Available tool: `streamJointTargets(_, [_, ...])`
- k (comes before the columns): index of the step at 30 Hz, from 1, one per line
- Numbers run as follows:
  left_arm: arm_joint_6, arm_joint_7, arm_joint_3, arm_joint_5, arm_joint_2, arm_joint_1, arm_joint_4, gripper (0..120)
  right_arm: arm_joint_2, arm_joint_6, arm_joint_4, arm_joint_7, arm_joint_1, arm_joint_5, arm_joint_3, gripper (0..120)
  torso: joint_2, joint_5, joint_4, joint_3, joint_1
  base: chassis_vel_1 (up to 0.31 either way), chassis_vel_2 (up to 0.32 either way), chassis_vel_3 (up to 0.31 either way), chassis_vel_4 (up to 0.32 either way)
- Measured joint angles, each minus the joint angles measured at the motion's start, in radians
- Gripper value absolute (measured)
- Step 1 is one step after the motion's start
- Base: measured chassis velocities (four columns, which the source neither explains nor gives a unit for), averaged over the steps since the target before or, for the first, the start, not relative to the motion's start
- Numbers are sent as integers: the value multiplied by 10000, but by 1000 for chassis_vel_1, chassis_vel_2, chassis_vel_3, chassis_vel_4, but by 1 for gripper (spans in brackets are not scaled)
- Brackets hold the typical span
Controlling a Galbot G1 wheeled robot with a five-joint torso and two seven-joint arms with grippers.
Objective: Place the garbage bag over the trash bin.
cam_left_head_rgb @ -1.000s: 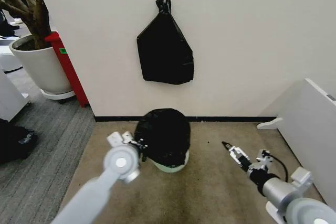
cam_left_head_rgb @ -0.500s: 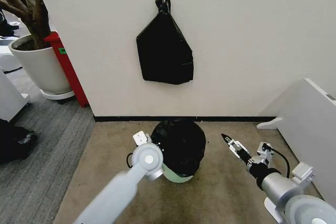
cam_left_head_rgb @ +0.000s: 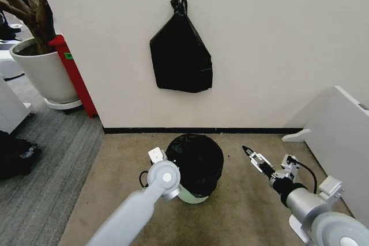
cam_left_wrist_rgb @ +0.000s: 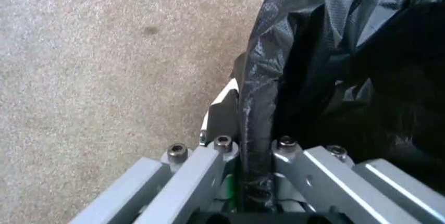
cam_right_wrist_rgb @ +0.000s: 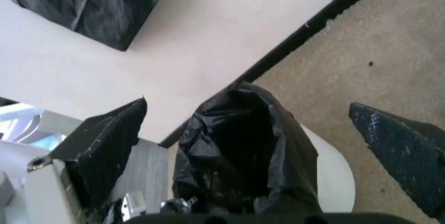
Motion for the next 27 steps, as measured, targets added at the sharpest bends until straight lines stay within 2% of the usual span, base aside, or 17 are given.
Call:
streamJointTargets(3, [67,21,-29,0,19,53,-51,3,-18,0,4,55,70,1,-17,100,0,0,0,0,0,0,0,0,0])
streamJointTargets(4, [114,61,-50,-1,34,104,-105,11,-20,2,10,118,128,6,-36,100,0,0,0,0,0,0,0,0,0])
streamJointTargets(6, [133,75,-57,0,40,130,-122,15,-21,4,16,142,148,7,-48,100,0,-1,0,0,0,0,0,0,0])
streamJointTargets(13, [163,5,-80,55,89,206,-301,43,-36,12,76,219,208,13,-73,100,0,0,-1,0,0,0,0,0,0])
streamJointTargets(16, [163,-10,-75,145,172,258,-412,51,-39,15,97,248,246,19,-105,100,0,0,-1,0,0,0,0,0,0])
streamJointTargets(20, [160,-35,-148,190,518,525,-935,69,-33,42,112,368,406,18,-299,100,0,-1,-1,0,0,0,0,0,0])
streamJointTargets(21, [160,-35,-148,190,518,525,-935,69,-33,42,112,368,406,18,-299,100,0,-1,-1,0,0,0,0,0,0])
streamJointTargets(25, [150,225,-342,197,850,857,-1447,84,-16,77,143,385,472,-90,-474,100,0,-1,-1,0,0,0,0,0,0])
streamJointTargets(26, [126,572,-483,208,986,1029,-1646,89,-16,91,173,385,488,-142,-527,100,0,-2,-1,0,0,0,0,0,0])
streamJointTargets(27, [126,572,-483,208,986,1029,-1646,89,-16,91,173,385,488,-142,-527,100,0,-2,-1,0,0,0,0,0,0])
